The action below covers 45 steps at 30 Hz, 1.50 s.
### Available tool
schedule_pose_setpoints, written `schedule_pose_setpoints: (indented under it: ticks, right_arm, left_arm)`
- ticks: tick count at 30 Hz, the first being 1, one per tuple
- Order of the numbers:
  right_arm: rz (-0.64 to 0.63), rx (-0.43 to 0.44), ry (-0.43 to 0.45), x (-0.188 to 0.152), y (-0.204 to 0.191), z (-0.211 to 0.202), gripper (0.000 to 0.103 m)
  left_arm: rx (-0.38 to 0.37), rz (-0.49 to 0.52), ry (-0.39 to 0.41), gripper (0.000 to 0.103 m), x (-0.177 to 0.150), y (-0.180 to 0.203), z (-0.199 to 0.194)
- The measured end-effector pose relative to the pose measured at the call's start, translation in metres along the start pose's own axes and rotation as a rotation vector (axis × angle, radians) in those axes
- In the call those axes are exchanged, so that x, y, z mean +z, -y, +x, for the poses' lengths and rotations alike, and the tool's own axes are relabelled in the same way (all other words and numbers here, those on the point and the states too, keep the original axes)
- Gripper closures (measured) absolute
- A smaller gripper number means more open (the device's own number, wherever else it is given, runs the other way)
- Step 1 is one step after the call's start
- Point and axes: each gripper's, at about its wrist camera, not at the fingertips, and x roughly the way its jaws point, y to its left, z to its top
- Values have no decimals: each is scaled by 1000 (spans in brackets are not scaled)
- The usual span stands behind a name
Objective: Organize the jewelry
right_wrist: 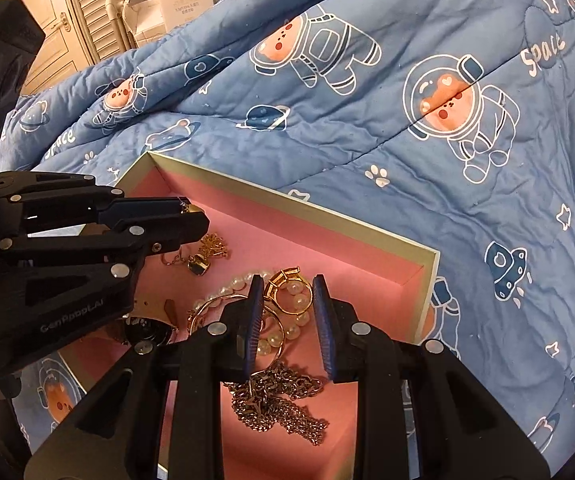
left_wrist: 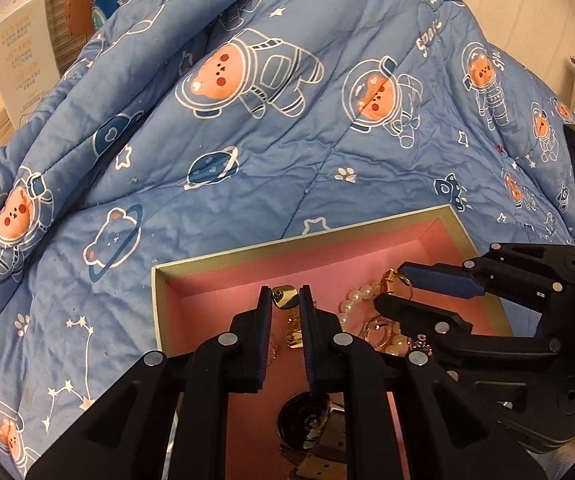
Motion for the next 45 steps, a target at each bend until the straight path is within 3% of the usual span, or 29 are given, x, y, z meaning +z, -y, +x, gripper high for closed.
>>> schedule_pose_setpoints:
  ticks: [5,13,17,29,31,32,34,37,40,45]
  right_arm:
    - [-22,-3,-18,1,-2,2,77]
    - [-42,-12,-39,2,-3,5,77]
    - [-56,-28,-47,3,-5,8,77]
    - [-97,-65,-70,2,-10,11,77]
    - [-99,-68,-64,2,-10,10,74]
    - [-101,-67,-60,3,-10,10,66]
    - [-110,-67,-45,2,-9,7,61]
    - [-127,-80,-34,1,-11,3,55]
    - [-135,-78,-27,0,-11,-1,54]
    - [-152,-73,8,-4,-10,-16,52]
  left_arm:
    - [30,13,-49,90,0,2,13]
    - [4,-59,-21,90,-2,-9,6]
    - [30,-5,-35,89,-5,-2,9]
    - [23,20,-65,86,-5,7,15]
    - [20,9,-66,84,-5,8,17]
    - [19,5,-62,84,-6,7,17]
    - [19,2,-50,84,-7,6,14]
    - [16,2,-37,77,-8,5,8]
    - [13,-8,-12,63,-7,6,1]
    - [2,-37,28,53,-8,4,-11]
